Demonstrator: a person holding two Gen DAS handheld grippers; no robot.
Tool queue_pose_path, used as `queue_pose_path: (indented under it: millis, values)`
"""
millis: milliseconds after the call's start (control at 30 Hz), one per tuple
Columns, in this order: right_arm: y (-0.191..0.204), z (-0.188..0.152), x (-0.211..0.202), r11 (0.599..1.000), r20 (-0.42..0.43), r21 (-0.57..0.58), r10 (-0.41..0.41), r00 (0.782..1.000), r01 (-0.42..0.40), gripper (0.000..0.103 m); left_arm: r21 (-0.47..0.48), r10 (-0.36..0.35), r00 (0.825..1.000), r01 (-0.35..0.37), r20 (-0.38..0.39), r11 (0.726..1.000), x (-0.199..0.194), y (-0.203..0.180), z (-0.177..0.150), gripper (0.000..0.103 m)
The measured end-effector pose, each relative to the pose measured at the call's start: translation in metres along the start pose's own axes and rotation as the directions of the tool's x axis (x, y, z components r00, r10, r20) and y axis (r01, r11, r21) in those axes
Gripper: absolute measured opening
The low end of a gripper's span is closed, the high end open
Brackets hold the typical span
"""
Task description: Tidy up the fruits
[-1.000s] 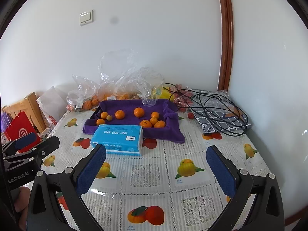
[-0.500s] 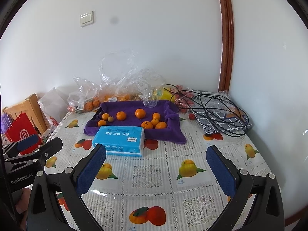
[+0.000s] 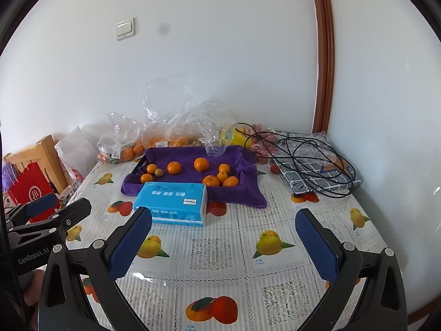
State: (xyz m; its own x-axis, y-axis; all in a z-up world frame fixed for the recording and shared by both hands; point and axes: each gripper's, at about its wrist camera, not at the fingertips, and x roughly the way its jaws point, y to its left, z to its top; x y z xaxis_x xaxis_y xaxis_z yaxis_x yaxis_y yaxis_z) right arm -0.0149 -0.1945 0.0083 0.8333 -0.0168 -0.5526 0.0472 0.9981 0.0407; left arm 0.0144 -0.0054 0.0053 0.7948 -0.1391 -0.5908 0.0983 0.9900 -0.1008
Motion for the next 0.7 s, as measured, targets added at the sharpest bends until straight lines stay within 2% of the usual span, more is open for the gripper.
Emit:
queue_pose_path:
  millis: [700]
  values:
    - [0.0031,0.0027,-0.0032,1.0,0.01,-0.009,0.006,1.0,-0.005,0.102,-0.002,0.007,1.0,-0.007,0.0,1.0,-0.0009,-0.0007,0.0013,0.094]
